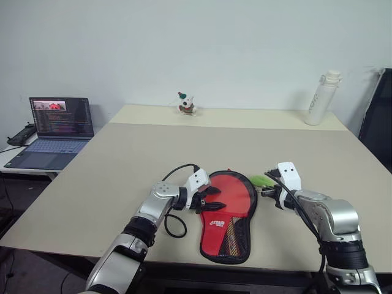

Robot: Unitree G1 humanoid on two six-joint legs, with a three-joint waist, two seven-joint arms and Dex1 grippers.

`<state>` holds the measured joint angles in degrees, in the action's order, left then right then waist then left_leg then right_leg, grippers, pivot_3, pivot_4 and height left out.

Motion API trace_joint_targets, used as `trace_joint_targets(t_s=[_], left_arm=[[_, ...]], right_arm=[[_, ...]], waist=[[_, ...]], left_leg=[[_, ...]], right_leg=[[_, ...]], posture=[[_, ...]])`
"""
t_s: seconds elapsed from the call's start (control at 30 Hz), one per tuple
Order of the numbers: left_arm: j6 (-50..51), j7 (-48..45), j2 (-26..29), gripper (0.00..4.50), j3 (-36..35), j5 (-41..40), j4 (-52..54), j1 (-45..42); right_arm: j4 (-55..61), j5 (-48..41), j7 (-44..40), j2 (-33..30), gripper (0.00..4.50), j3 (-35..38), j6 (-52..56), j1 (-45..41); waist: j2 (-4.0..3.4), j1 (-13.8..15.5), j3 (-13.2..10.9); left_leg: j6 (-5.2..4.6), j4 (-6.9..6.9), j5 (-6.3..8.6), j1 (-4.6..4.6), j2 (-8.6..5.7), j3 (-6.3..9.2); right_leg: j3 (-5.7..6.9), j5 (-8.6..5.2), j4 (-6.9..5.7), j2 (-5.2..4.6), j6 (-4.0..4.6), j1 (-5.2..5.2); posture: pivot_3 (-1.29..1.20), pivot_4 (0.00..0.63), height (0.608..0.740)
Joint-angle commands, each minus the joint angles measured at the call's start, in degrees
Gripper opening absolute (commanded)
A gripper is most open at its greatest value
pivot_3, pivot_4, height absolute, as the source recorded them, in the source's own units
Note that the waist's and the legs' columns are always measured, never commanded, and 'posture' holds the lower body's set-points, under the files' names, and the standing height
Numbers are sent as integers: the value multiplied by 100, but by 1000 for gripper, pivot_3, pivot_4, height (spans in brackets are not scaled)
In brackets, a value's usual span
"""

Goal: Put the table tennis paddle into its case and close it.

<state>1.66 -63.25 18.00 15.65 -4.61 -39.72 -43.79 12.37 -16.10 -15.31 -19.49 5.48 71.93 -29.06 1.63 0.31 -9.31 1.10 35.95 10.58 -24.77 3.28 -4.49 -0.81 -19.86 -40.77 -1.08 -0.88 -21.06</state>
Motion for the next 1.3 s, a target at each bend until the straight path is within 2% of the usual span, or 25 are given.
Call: trace_joint_targets(t_s=[0.03, 0.1, 0.2, 0.33, 0.47, 0.6, 0.7, 0.8, 0.9, 0.97, 1.0, 1.3], left_arm=[[90, 93, 43, 2862, 302, 498, -498, 217], [72, 95, 34, 2862, 302, 502, -519, 204], [41, 104, 23, 2862, 287, 517, -559, 188], [29, 120, 44, 2862, 282, 525, -535, 232], [25, 134, 56, 2862, 285, 536, -502, 270], [16, 154, 56, 2862, 286, 545, -497, 273], [-1, 155, 55, 2862, 293, 559, -505, 268], [-20, 151, 51, 2862, 303, 572, -521, 252], [-37, 155, 36, 2862, 314, 590, -534, 241], [-44, 155, 23, 2862, 322, 599, -542, 235], [-47, 153, 18, 2862, 326, 602, -544, 234], [-20, 158, -4, 2862, 327, 617, -466, 253]], right_arm=[[243, -146, 28, 82, 21, 88, 277, 50], [226, -132, 140, 183, 21, 161, 263, 42], [184, -145, 215, 296, 697, 249, 358, 33], [336, -191, 321, 473, 2026, 316, 608, 71], [734, -592, -28, 484, 2026, 413, 1151, 192], [1092, -1313, -881, -137, 2026, 538, 1510, 215], [924, -1505, -1199, -598, 2026, 696, 1325, 53], [497, -1491, -1343, -884, 2591, 763, 973, -234], [-102, -1320, -1213, -864, 3614, 770, 470, -569], [-585, -988, -1087, -906, 4312, 488, -121, -698], [-823, -822, -1051, -920, 4467, 339, -410, -748], [-3208, 180, -893, -686, 4467, -259, -2373, -1398]], waist=[[2, -10, 13], [2, -24, 17], [2, -36, 23], [1, -44, 25], [1, -47, 30], [1, -56, 33], [2, -58, 35], [-1, -68, 36], [0, -74, 38], [0, -73, 39], [0, -70, 39], [-3, -77, 39]], left_leg=[[0, 0, 0, 0, 0, 0], [-1, 0, 0, 1, 0, 0], [-2, 0, 0, 1, 0, 0], [-2, -1, 0, 1, 3, -2], [-2, -3, 1, 1, 4, -3], [-5, -4, 3, 1, 5, -4], [-10, -6, 5, 2, 9, -3], [-12, -8, 6, 4, 16, -4], [-14, -16, 7, 9, 25, -1], [-20, -16, 10, 9, 24, -2], [-24, -16, 13, 9, 23, -3], [-33, -24, 19, 8, 21, -11]], right_leg=[[0, -2, 1, 0, -4, 1], [-1, -4, 1, 1, -10, 1], [-1, -6, 1, 1, -16, 0], [-2, -6, 2, 2, -15, 0], [-3, -6, 4, 2, -16, -1], [-3, -6, 9, 3, -17, 0], [-2, -7, 24, 5, -19, 5], [-2, -2, 47, 12, -20, 15], [0, 10, 84, 22, -26, 34], [0, 12, 93, 21, -28, 41], [-1, 13, 101, 21, -30, 44], [-5, 23, 134, 19, -35, 53]], posture=[[0, 150, 740], [0, 150, 740], [0, 150, 740], [0, 150, 740], [0, 150, 740], [0, 150, 740], [0, 150, 740], [0, 150, 740], [0, 150, 740], [0, 150, 740], [0, 150, 740], [0, 150, 740]])
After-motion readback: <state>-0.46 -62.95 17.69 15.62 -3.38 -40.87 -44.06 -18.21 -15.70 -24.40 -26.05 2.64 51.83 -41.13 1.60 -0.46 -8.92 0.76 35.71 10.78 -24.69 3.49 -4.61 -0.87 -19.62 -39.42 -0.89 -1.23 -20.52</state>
